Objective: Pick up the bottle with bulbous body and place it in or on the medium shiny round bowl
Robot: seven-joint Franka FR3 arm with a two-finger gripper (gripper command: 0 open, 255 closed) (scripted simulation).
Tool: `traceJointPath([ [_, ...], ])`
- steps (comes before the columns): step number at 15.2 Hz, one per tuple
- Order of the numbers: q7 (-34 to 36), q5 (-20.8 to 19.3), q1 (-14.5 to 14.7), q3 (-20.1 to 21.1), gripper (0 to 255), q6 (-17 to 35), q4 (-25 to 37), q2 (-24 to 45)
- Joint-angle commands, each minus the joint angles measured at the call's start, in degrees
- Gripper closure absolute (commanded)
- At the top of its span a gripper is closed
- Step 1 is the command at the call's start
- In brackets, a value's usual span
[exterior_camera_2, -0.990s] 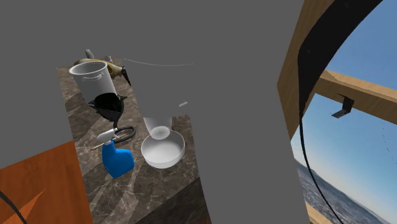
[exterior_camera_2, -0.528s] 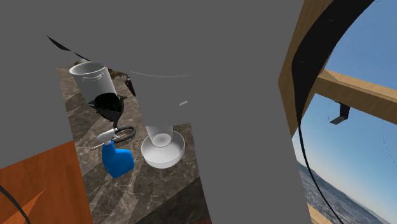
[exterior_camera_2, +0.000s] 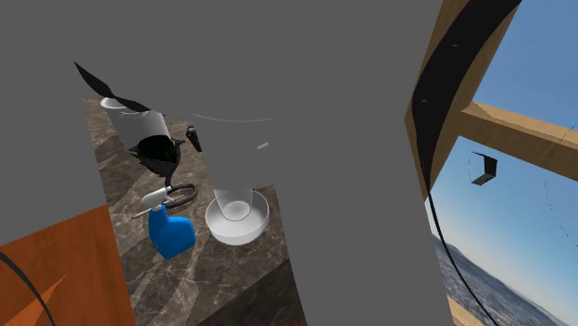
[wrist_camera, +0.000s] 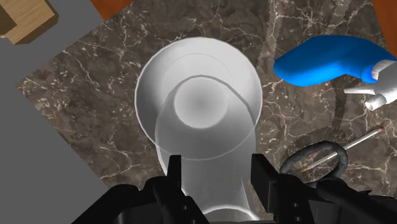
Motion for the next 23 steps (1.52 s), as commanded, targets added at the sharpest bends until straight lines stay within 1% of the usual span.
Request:
traceJointPath([
  [1,0.0,0.0,0.0,0.0,255,0.1,-0.1,0.0],
  [5,0.0,0.0,0.0,0.0,255,0.1,-0.1,0.0],
  [6,0.0,0.0,0.0,0.0,0,0.1,-0.1,0.0],
  [11,0.0,0.0,0.0,0.0,0,0.1,-0.1,0.0],
  [15,-0.1,0.2,0.1,0.0,0,-7.0,5.4,-1.7],
  [23,-0.1,0.2,0.1,0.1,0,-7.0,5.4,-1.7],
])
